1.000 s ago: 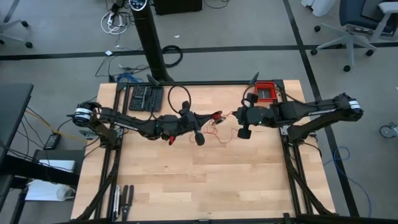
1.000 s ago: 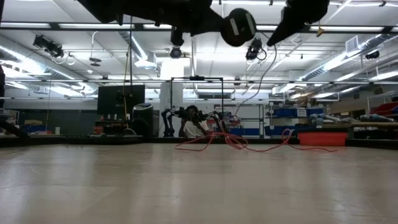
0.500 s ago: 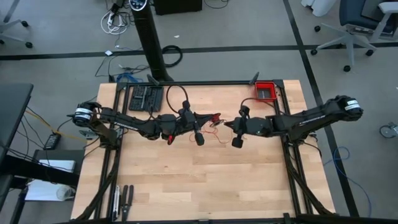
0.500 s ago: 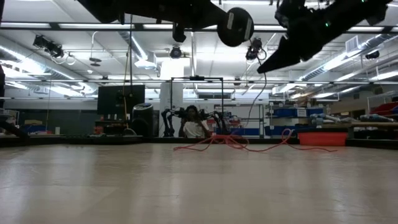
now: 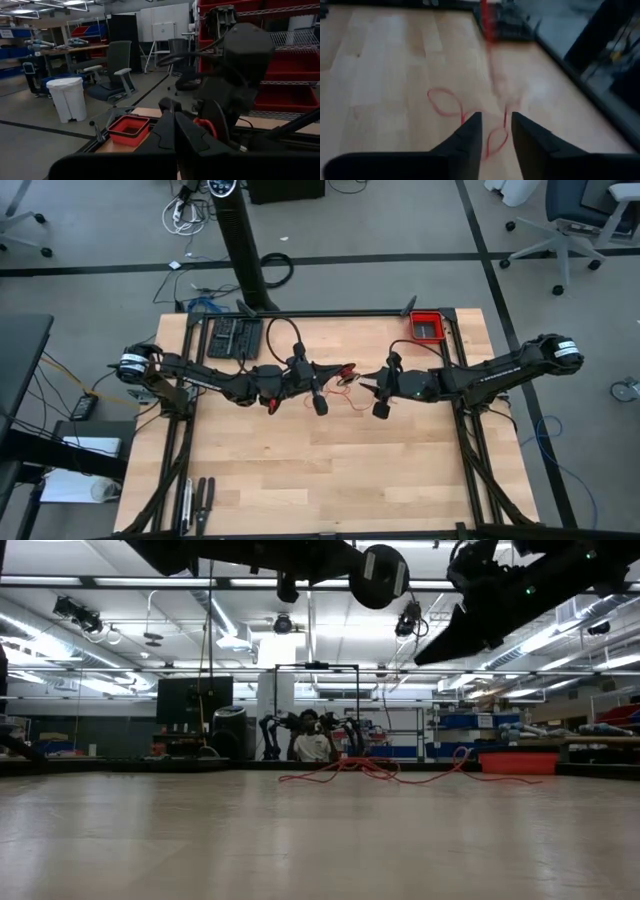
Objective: Coil cords
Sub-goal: Coil the red wire on the black spool
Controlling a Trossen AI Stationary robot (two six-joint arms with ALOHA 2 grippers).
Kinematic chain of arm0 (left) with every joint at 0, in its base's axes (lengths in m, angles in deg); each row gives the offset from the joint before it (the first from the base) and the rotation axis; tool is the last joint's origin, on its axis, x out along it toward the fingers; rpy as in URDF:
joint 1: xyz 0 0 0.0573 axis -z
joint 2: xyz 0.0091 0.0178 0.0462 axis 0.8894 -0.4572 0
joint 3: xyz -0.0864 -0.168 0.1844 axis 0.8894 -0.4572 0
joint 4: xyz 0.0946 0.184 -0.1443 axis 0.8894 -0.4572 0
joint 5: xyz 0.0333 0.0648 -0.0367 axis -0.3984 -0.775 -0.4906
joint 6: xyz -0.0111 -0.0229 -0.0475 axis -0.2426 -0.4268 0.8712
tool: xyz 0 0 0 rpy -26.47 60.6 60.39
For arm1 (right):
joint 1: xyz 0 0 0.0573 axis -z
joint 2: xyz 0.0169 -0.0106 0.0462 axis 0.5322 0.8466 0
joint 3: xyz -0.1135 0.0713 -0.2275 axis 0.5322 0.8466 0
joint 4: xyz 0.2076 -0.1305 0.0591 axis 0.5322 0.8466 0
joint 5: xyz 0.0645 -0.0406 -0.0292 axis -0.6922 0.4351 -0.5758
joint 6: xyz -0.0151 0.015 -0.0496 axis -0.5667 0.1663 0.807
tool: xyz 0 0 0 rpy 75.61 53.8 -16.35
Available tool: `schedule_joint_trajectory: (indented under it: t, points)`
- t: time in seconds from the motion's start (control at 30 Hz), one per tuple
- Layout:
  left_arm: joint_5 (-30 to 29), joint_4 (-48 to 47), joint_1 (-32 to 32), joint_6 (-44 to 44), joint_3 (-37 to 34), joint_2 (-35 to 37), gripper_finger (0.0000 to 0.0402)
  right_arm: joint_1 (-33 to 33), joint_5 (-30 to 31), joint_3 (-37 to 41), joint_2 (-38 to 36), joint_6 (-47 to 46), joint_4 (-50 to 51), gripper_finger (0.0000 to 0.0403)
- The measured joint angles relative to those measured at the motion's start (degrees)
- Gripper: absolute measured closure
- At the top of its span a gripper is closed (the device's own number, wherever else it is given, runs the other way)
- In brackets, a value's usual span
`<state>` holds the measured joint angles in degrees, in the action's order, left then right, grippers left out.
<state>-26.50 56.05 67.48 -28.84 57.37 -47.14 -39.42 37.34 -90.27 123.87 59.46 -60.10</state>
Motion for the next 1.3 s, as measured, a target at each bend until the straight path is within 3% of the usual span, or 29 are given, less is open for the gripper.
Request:
schedule_joint_trajectory:
  t: [0.27, 0.43, 0.57, 0.7, 0.93, 1.3]
  points:
    - [0.99, -3.07, -0.02, 0.13, 0.0, 0.02, 0.0401, -0.22, -2.6, 0.0, -3.35, -8.15, 17.58, 0.0276]
    - [7.41, -7.89, -0.08, -1.9, 0.0, 0.02, 0.0402, -1.34, -8.43, -0.03, -8.14, -0.67, 7.12, 0.028]
    - [7.48, -11.28, -0.02, -4.31, 0.0, 0.02, 0.0401, -2.05, -8.63, -0.09, -12.13, 3.54, 3.64, 0.028]
    - [7.34, -11.19, -0.02, -4.33, 0.0, 0.02, 0.0401, -2.11, -12.92, -0.09, -13.66, 3.37, 3.2, 0.0281]
    - [8.17, -10.46, -0.11, -4.17, 0.0, 0.02, 0.0401, -2.47, -14.96, -0.15, -11.85, 5.79, -5.34, 0.028]
    - [8.08, -7.94, -0.11, -2.84, 0.02, 0.02, 0.0401, -2.47, -15.91, -7.45, -3.18, 11.19, -4.03, 0.0284]
